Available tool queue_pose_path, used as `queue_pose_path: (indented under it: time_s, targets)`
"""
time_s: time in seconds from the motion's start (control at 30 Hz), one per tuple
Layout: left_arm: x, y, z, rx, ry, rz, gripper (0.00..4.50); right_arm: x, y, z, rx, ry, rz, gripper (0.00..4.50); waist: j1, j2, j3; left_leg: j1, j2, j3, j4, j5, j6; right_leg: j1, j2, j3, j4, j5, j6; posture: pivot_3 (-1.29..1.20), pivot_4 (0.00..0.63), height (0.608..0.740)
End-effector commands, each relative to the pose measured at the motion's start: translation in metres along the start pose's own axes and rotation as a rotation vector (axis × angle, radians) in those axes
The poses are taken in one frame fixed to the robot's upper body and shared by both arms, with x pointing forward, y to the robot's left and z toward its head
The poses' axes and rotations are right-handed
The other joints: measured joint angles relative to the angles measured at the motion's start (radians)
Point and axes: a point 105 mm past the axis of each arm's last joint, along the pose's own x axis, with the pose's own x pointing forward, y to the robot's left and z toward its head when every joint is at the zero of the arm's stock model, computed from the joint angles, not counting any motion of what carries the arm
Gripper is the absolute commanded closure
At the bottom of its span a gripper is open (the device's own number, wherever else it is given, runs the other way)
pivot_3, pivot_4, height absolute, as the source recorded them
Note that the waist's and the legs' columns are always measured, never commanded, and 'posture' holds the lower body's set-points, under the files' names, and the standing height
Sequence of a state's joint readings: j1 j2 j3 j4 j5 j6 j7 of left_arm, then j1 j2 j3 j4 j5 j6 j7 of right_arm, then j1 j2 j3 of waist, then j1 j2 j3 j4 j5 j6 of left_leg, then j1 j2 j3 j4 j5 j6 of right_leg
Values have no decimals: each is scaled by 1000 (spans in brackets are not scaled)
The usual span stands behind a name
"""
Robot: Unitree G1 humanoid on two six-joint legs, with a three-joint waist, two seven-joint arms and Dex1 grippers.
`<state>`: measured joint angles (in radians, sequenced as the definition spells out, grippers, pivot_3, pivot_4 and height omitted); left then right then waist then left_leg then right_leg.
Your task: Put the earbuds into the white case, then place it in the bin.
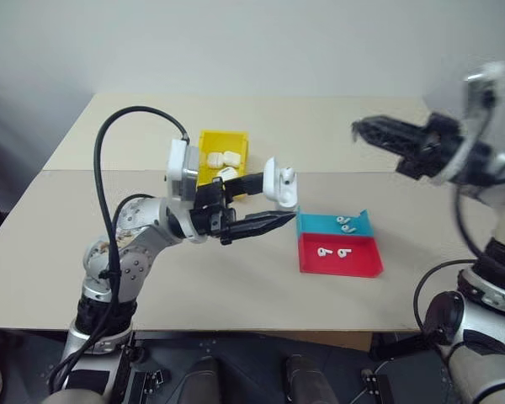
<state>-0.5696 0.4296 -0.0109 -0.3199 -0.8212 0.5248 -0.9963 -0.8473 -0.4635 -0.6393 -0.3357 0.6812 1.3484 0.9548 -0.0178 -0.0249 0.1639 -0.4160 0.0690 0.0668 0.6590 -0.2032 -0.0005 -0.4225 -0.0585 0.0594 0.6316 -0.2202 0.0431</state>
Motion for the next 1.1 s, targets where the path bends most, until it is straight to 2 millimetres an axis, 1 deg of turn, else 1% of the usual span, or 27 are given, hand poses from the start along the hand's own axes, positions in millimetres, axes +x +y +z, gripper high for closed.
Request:
queue_pose_path:
  time_s: [0.03,0.17,0.33,0.43,0.53,0.73,0.93,1.1]
  targets:
    - [8,3,7,23,-14,-9,1739,0,31,-1,29,-40,77,3887,-3,0,0,0,0,0,0,0,0,0,0,0,0,0,0,0,150,740]
    - [16,1,9,10,-14,-21,1739,7,55,-12,54,-50,148,3887,-2,0,0,-2,0,0,0,0,0,-1,0,0,0,1,-1,0,150,740]
    - [20,-5,7,13,22,-26,1739,9,75,-17,81,-78,254,3887,0,0,0,-4,0,-1,0,0,0,-2,0,0,-2,1,-1,0,150,740]
    - [20,-6,8,14,21,-17,1739,9,83,-21,102,-74,280,3887,-1,0,0,-4,0,-1,0,0,0,-2,0,0,-2,1,-1,0,150,740]
    - [22,-8,7,9,32,-7,1739,7,87,-21,139,-71,287,3887,-4,0,0,-4,0,-1,0,0,0,-2,0,0,-2,0,-1,0,150,740]
    - [23,-12,7,-2,28,-6,1739,5,87,-24,171,-33,242,3887,-8,0,0,-4,0,-2,0,0,0,-1,0,0,-2,-1,2,0,150,740]
    - [22,-11,7,0,28,-3,1739,8,85,-23,179,-38,217,3887,-12,0,0,-4,0,-2,0,0,0,-1,0,0,-2,-3,5,0,150,740]
    - [21,-11,7,2,28,-4,1739,11,83,-27,185,-23,192,3887,-11,0,0,-4,0,-2,0,0,0,-1,0,0,-3,-3,5,0,150,740]
